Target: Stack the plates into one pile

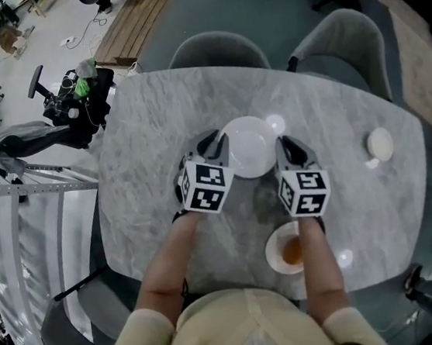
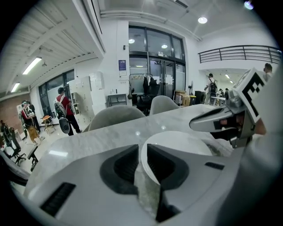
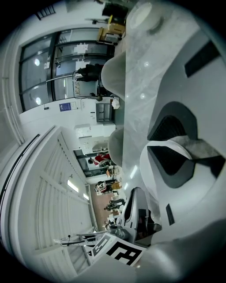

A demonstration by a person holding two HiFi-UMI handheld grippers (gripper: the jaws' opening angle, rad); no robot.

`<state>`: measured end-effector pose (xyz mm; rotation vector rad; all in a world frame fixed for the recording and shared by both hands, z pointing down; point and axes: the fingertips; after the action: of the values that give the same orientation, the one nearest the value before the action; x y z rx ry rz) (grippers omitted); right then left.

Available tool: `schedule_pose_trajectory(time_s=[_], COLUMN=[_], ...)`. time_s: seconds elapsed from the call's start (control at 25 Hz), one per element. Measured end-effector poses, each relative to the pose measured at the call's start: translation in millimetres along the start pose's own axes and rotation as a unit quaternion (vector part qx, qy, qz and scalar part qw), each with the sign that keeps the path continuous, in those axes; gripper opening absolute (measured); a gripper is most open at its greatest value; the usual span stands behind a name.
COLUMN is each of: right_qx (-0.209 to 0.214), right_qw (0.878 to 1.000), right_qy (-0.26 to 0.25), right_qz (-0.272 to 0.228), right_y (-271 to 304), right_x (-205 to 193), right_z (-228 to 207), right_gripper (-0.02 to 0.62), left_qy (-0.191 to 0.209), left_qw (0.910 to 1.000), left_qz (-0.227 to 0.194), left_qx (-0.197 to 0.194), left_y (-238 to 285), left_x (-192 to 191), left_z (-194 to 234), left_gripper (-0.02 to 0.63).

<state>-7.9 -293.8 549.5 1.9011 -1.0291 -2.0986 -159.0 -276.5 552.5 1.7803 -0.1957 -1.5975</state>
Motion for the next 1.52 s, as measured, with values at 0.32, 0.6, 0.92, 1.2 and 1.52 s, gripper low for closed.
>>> schedule_pose_trajectory(time_s=[0.32, 0.6, 0.92, 1.2, 1.52], right_qx=[0.0, 0.004, 0.007, 0.004, 0.017], right_qw=[1.0, 1.0, 0.999, 0.998, 0.996], right_qy=[0.002, -0.001, 0.001, 0.004, 0.006], right_qz=[-0.001, -0.016, -0.044, -0.063, -0.082], right_y=[-18.8, -44.9, -81.1, -98.6, -126.2], right_x=[3.6, 19.0, 37.9, 38.3, 53.7], right_z=[6.0, 8.8, 11.2, 13.9, 20.2], right_gripper=[0.021, 0.021, 0.021, 0.012, 0.005], left_qy=[-0.032, -0.075, -0.075, -0.066, -0.057], left_qw=[0.9988, 0.9935, 0.9906, 0.99, 0.988], left_qz=[-0.037, -0.084, -0.114, -0.124, -0.142], left_qx=[-0.005, -0.017, -0.014, 0.002, 0.02], left_y=[-32.9, -67.5, -105.2, -124.4, -152.5], left_x=[13.1, 33.3, 50.4, 47.4, 57.7], left_z=[0.1, -6.1, -16.4, -20.4, -26.2], left_gripper=[0.051, 0.023, 0.014, 0.012, 0.012])
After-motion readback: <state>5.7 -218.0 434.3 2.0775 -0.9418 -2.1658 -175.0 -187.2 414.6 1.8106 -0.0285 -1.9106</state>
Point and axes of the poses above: the fingertips, and each gripper's own axes: y forward along the fingers, z to its left, x out of its top, and after that the axes turned 7 degrees about -x, right-handed
